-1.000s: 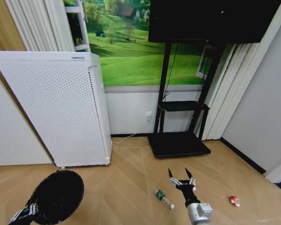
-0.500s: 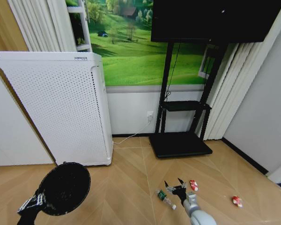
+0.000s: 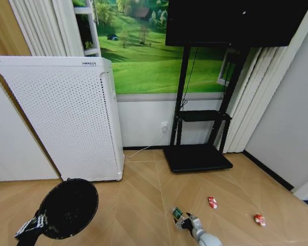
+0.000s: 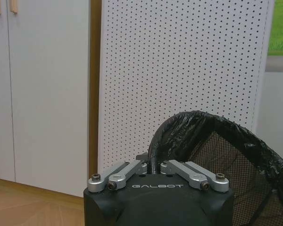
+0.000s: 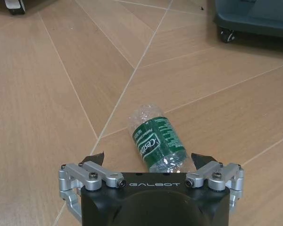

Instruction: Pick up the trash bin and place the garbage on the floor into it.

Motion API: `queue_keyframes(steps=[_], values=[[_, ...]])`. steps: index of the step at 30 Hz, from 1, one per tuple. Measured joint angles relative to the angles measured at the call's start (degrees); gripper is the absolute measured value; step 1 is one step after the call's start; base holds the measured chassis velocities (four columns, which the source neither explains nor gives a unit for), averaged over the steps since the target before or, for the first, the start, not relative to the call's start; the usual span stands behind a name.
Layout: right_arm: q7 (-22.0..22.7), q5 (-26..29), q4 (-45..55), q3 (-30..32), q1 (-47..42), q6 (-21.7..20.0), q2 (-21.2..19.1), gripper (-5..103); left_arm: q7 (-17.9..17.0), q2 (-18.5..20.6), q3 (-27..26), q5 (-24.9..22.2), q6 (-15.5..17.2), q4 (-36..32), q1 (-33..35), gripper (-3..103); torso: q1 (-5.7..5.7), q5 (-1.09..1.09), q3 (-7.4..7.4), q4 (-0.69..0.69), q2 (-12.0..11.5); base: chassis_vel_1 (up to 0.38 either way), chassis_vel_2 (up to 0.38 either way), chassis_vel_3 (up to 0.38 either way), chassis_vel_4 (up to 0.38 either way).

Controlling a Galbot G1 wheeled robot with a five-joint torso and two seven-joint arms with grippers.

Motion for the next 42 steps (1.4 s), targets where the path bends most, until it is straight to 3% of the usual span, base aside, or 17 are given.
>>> queue_keyframes(steps=[10,12,14,19,20,26,29,35,42], values=[[-1.9,-2.0,-6.5,-0.4,3.8,3.0,1.8,101,0.0,-0.2,0.4,0.0,0.9,-0.9,0.0,7,0.00,-0.01,0.00,0.00,0.0,0.000,0.000,0.000,0.000],[-2.7,-2.5,-7.2,-0.3,3.9,3.2,1.7,92,0.0,-0.3,0.4,-0.2,1.0,-0.9,0.0,7,0.00,-0.02,0.00,0.00,0.0,0.000,0.000,0.000,0.000],[-2.8,-2.7,-7.4,-0.2,3.9,3.4,1.7,92,0.0,-0.3,0.4,-0.4,1.0,-0.9,0.0,7,0.00,-0.02,0.00,0.00,0.0,0.000,0.000,0.000,0.000],[-3.6,-5.2,-8.8,0.1,3.8,4.8,2.4,71,-0.1,-0.2,0.5,-0.9,1.3,-0.8,-0.2,7,0.00,-0.01,0.00,0.00,0.0,0.000,0.000,0.000,0.000],[-3.6,-5.2,-8.8,0.1,3.8,4.8,2.4,71,-0.1,-0.2,0.5,-0.9,1.3,-0.8,-0.2,7,0.00,-0.01,0.00,0.00,0.0,0.000,0.000,0.000,0.000],[-3.2,-3.9,-8.6,0.2,3.5,4.5,2.7,43,-0.2,0.0,0.5,-1.1,1.5,-0.3,-0.4,7,0.00,-0.01,0.00,0.00,0.0,0.000,0.000,0.000,0.000],[-3.1,-3.6,-8.4,0.2,3.4,4.3,2.7,35,-0.3,0.0,0.5,-1.5,1.5,-0.1,-0.5,7,0.00,-0.01,0.00,0.00,0.0,0.000,0.000,0.000,0.000],[-3.0,-2.9,-7.1,0.6,2.7,3.9,2.2,24,-0.3,0.1,0.5,-2.3,1.5,0.3,-0.6,7,0.00,0.00,0.00,0.00,0.0,0.000,0.000,0.000,0.000],[-2.3,-0.5,-2.5,1.6,1.1,3.1,1.2,24,-0.4,0.5,0.4,-4.1,1.7,0.4,-0.7,7,0.00,0.01,0.00,0.01,0.0,0.000,0.000,0.000,0.000]])
